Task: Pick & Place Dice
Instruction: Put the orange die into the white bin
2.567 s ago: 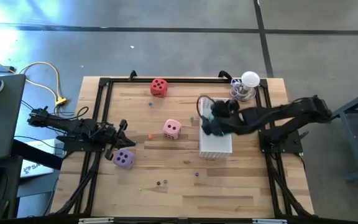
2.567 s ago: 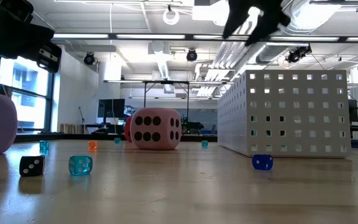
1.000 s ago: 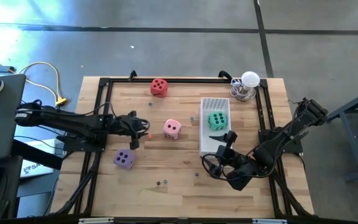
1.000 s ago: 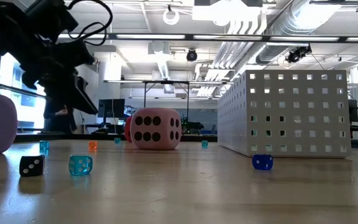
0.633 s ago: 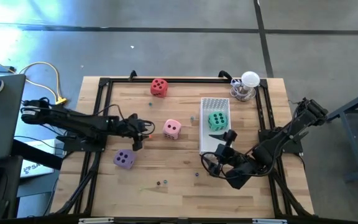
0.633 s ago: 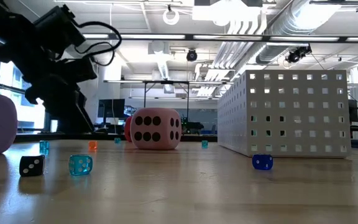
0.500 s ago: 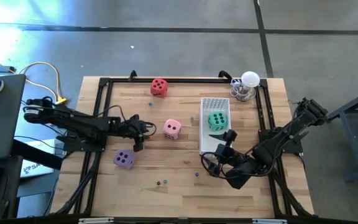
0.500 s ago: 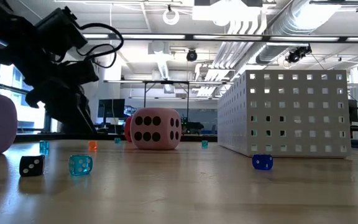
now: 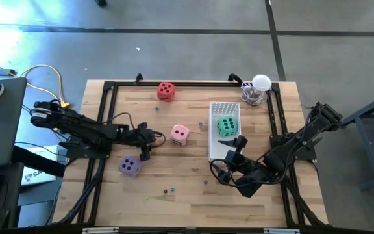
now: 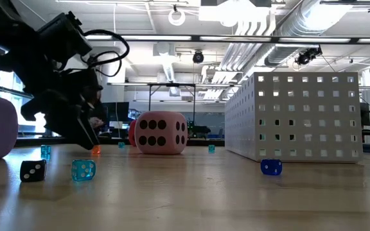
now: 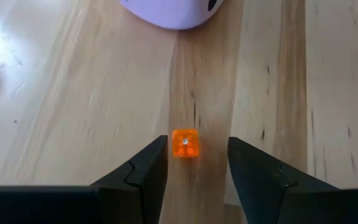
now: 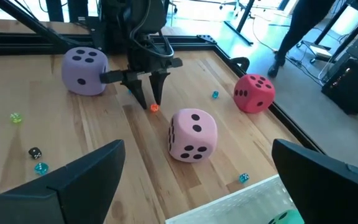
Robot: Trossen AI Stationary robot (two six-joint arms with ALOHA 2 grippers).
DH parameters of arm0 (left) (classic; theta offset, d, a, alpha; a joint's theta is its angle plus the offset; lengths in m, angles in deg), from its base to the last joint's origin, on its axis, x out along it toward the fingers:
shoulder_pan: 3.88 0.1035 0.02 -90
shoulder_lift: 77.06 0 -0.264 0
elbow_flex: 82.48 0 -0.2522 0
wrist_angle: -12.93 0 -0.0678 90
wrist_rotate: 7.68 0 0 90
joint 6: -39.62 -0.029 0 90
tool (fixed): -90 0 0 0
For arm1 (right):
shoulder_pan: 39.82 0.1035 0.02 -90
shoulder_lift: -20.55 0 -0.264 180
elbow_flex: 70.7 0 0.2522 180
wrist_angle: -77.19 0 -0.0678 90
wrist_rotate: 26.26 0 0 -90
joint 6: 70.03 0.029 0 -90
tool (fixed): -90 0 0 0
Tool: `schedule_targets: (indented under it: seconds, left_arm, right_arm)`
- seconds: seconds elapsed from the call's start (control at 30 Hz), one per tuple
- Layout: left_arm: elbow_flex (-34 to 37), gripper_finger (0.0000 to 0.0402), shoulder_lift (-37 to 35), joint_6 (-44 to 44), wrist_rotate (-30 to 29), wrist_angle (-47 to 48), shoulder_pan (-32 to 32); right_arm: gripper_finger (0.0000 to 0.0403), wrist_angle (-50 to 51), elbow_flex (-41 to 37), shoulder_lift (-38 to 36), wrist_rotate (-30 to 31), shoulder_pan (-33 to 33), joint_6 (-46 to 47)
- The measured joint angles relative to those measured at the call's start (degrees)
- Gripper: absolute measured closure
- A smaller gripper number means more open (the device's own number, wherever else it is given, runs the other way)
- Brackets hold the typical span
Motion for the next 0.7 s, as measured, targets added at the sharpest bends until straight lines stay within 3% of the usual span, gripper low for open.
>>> schedule_targets:
  seconds: [0.7]
  left_arm:
    - [-0.1,0.0255,2.4,0.2,-2.2,-0.5,0.0]
  right_arm:
    - [0.0004,0.0,0.0,0.0,-0.4,0.0,0.1]
